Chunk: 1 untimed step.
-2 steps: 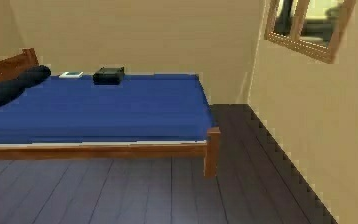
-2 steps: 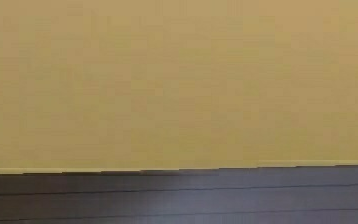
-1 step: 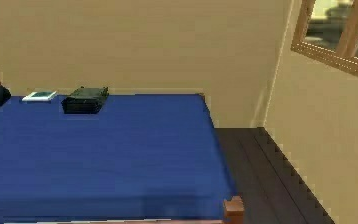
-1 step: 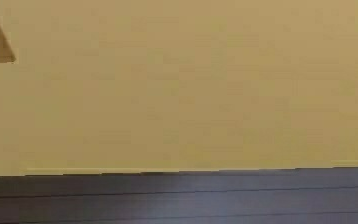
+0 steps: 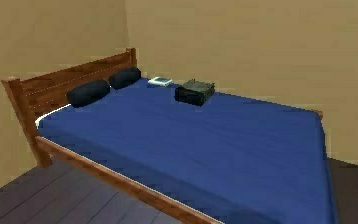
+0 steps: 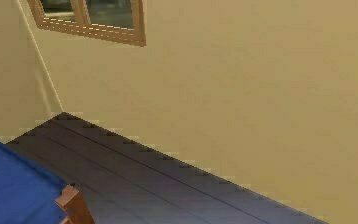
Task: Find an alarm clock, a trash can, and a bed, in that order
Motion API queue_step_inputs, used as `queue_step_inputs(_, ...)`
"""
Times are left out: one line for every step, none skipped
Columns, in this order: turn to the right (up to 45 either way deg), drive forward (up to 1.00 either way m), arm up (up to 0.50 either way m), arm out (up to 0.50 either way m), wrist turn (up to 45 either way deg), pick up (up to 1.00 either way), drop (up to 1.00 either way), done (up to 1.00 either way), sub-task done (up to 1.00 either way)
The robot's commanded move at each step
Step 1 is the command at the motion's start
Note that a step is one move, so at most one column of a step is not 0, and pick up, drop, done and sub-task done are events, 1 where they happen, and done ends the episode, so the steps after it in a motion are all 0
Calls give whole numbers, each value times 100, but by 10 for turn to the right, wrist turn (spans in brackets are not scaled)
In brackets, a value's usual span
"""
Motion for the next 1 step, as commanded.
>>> queue_step_inputs(0,0,0,0,0,0,0,100,0)
